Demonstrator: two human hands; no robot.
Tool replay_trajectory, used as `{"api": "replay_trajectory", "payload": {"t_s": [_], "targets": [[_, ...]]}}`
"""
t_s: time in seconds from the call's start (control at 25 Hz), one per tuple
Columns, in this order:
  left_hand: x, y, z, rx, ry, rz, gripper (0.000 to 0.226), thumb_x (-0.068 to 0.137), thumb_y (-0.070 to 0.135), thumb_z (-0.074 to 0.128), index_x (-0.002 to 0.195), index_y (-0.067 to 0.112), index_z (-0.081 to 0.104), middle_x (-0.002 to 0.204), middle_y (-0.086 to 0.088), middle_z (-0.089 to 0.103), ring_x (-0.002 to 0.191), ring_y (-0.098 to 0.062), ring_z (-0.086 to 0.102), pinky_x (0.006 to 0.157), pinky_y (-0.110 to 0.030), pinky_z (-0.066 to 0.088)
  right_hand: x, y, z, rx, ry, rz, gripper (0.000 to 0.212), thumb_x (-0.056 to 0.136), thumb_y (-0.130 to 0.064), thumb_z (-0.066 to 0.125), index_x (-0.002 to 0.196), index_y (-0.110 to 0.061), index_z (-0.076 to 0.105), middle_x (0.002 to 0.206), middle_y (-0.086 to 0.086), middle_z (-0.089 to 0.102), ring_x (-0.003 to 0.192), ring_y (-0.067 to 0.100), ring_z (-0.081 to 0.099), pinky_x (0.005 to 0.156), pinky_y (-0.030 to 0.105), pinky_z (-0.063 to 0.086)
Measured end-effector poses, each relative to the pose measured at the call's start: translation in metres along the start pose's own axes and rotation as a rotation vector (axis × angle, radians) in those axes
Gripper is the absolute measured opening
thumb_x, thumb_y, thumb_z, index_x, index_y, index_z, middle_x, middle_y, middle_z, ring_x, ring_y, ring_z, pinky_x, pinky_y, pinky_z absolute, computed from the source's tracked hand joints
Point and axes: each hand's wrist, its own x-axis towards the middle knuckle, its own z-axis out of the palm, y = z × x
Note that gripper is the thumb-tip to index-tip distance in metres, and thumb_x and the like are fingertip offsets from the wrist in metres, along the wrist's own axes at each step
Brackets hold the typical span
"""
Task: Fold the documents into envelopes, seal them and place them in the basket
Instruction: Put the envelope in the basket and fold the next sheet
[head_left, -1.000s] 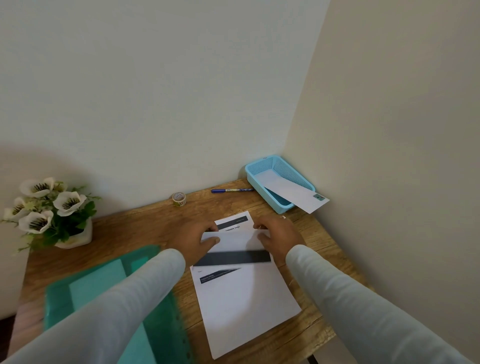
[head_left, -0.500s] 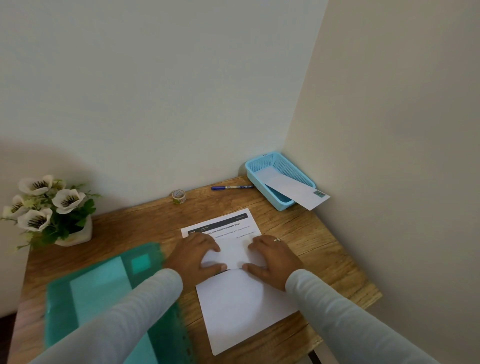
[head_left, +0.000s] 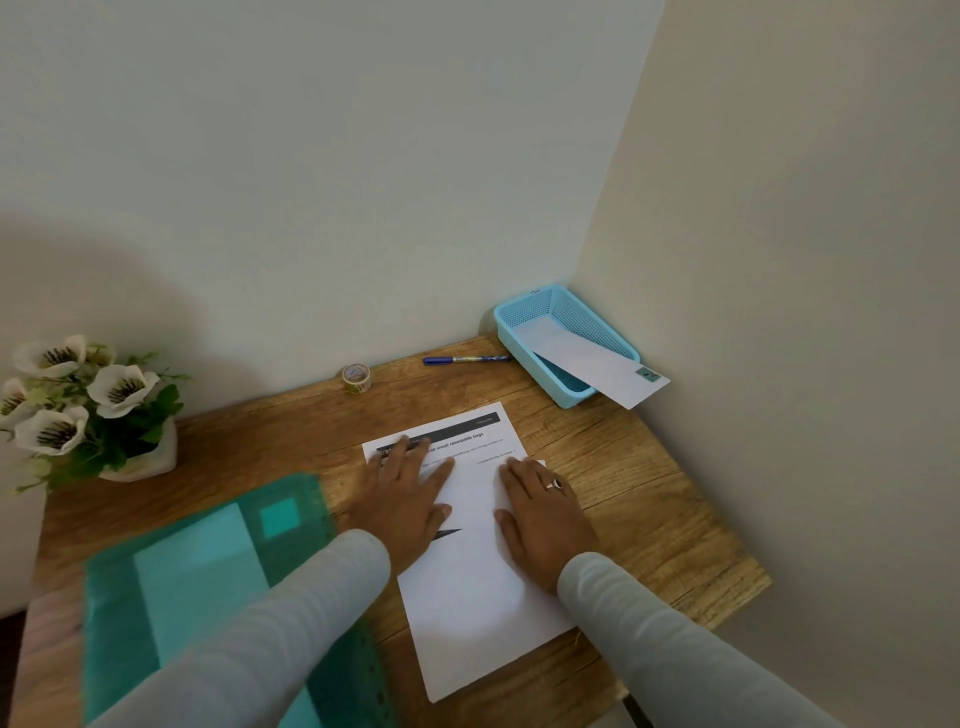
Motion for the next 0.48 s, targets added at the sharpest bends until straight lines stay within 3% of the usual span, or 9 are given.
{"api": "replay_trajectory", "payload": {"t_s": [0.24, 0.48], "targets": [[-0.011, -0.028, 0.009, 0.026, -0.039, -0.089, 0.072, 0.098, 0.068, 0.012, 0.160, 0.038, -0.009, 0.169, -0.005, -0.015, 0.154, -0.035, -0.016, 0.123, -0.056, -0.005, 0.008, -0.029, -0.003, -0.027, 0.040, 0.048, 0.061, 0.106, -0.045, 0.033, 0.158, -0.013, 0.025, 0.162, 0.011, 0.032, 0.150, 0.032, 0.029, 0.125, 0.050, 0.020], [-0.008, -0.026, 0.012, 0.045, -0.045, -0.109, 0.073, 0.098, 0.069, 0.013, 0.159, 0.037, -0.011, 0.169, -0.005, -0.017, 0.154, -0.035, -0.018, 0.123, -0.056, -0.006, 0.020, -0.074, -0.001, 0.037, 0.042, -0.042, 0.061, 0.108, -0.037, 0.040, 0.160, -0.013, 0.020, 0.165, 0.010, 0.026, 0.153, 0.033, 0.023, 0.125, 0.045, 0.017]]}}
